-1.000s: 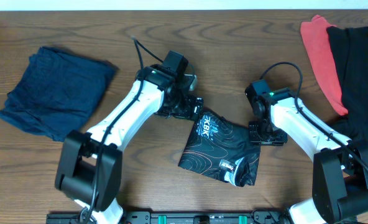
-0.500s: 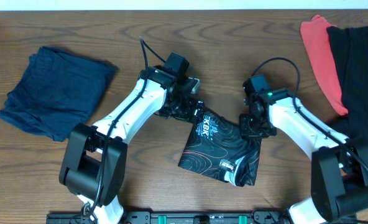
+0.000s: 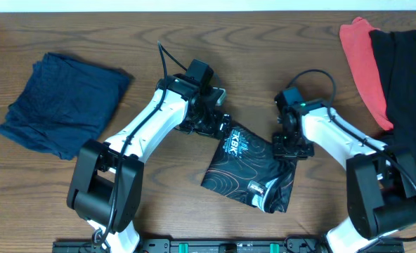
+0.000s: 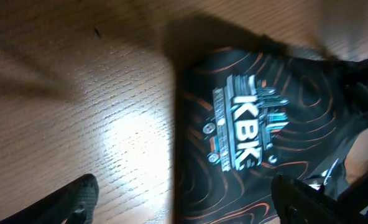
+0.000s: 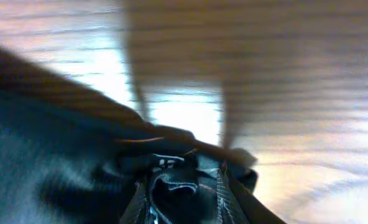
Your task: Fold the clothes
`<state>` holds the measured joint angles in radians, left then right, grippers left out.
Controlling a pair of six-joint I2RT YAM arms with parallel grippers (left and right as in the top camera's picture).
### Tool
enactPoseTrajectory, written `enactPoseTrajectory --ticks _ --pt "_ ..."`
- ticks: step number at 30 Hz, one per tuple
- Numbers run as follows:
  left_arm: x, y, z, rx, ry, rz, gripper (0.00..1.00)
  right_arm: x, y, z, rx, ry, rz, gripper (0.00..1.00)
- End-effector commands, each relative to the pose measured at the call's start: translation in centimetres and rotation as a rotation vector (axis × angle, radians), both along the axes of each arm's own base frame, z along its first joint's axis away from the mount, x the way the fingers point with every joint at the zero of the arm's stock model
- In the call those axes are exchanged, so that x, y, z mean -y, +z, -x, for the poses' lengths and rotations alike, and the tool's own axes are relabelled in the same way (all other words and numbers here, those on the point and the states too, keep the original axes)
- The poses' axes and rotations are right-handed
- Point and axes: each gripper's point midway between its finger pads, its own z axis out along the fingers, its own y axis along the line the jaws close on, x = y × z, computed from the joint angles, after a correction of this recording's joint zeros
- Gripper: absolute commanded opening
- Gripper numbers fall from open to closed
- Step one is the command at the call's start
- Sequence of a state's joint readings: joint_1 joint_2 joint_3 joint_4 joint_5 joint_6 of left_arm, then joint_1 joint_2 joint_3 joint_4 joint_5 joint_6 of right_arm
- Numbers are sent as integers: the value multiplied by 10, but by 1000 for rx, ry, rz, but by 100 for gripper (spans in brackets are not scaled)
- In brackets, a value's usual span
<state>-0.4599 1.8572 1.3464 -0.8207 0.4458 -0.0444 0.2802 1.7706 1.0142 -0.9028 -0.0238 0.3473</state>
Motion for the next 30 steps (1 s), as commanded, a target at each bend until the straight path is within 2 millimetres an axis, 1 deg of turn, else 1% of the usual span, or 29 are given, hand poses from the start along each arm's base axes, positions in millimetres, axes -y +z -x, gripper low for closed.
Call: enactPoseTrajectory --ticks 1,2,5,8,10,13,16,18,21,23,26,30 --pt "-1 -1 0 3 -13 7 96 22 14 -11 59 -64 35 36" --pt "0 -1 0 6 -14 9 99 25 18 -11 70 -59 33 37" --pt "2 -1 -1 20 -41 20 98 27 33 -15 116 -63 22 40" --pt "5 -6 -6 31 -44 25 98 26 51 -18 177 -53 4 47" --pt "8 -10 -10 52 -70 33 98 25 59 -15 193 -54 -7 49" --pt "12 -18 -17 78 -98 40 98 18 67 -3 169 -51 -54 47" --pt "17 -28 -25 95 -100 47 98 9 67 11 110 -6 -91 46" --pt "18 -36 -28 95 -100 47 98 8 65 19 81 9 -86 45" --pt "21 -49 -30 85 -104 45 98 3 61 25 63 34 -86 45" --pt "26 -56 -26 73 -137 65 98 -1 56 27 59 49 -86 44" --pt "38 -59 -19 52 -175 114 98 -4 47 31 57 66 -86 43" --pt "51 -61 -7 32 -213 129 99 -4 30 39 49 50 -91 43"
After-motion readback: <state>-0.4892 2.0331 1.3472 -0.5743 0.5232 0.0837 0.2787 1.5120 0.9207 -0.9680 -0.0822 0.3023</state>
